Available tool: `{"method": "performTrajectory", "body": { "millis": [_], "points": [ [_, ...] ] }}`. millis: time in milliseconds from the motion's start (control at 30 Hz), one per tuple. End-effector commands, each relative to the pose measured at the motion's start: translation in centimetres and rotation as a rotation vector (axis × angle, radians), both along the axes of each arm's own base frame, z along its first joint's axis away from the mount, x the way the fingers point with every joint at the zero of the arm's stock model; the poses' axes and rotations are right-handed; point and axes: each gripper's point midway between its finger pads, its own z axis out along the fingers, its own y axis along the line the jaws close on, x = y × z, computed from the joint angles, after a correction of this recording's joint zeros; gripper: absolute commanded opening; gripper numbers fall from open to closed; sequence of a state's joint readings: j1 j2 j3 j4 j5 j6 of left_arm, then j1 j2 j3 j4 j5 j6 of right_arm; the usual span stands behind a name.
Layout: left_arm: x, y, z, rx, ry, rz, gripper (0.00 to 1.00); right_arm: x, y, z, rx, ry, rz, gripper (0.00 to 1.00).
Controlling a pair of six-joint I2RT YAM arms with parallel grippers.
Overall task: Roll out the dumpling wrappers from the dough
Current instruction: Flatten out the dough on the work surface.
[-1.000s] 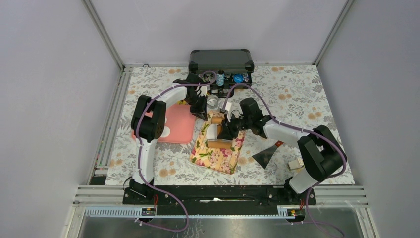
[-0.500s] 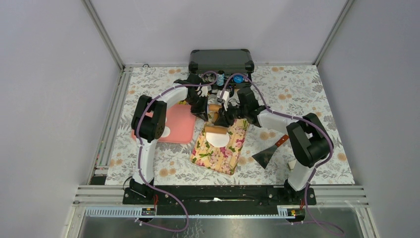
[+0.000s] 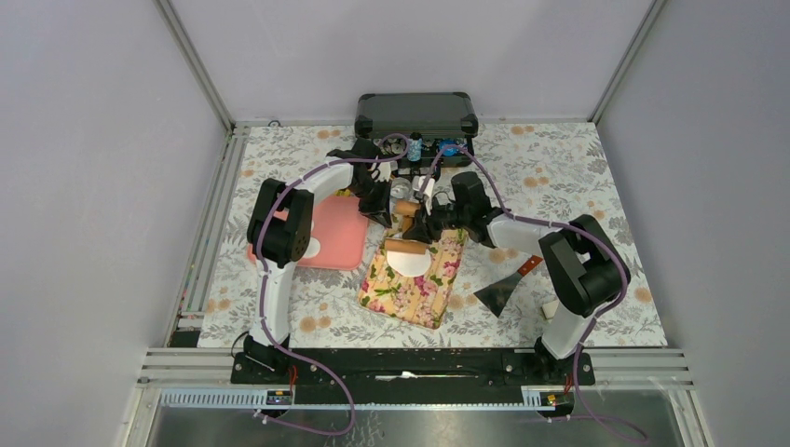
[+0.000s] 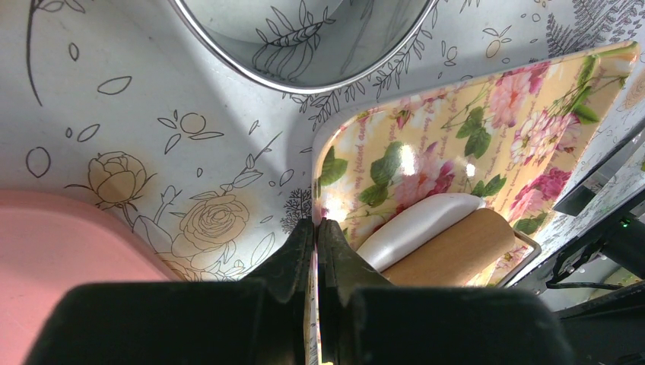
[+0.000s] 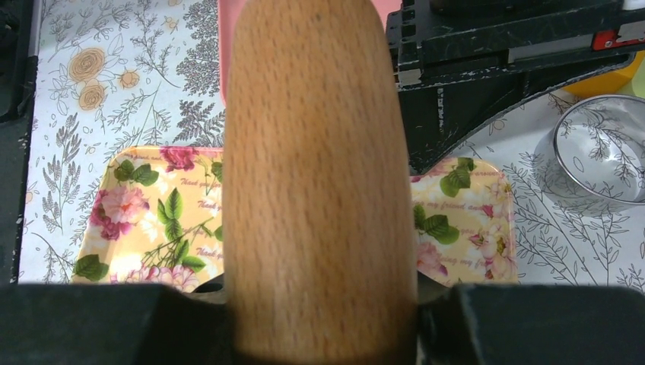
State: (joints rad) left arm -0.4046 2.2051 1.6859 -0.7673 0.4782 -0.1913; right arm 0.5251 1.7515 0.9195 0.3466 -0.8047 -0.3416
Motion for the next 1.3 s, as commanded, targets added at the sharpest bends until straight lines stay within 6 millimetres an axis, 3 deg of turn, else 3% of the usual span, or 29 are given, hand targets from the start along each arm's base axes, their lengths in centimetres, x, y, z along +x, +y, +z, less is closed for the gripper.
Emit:
{"method": "performTrajectory", "body": {
  "millis": [0,700,1100,1267],
  "points": [
    [0.2,-0.8,3.0,-0.044,-0.054,-0.020,0.00,-4.9,-2.6,-5.6,-0.154,0.214,0.013,0.00],
    [0.2,-0.7,3.4,-0.042,-0.059,-0.020,0.00,-8.7,-1.9,-5.7,-0.218,0.276,0.077,0.00],
    [0.1,-0.7,3.6,-0.048,-0.056,-0.016,0.00,-10.1,-1.7,-4.0,-0.219,0.269,0.104,0.00],
    [0.0,-0.7,3.6,-0.049,-0.055,-0.017,0.00,-10.6,-0.7,-1.1,-0.156,0.249,0.128,0.00]
  ]
}}
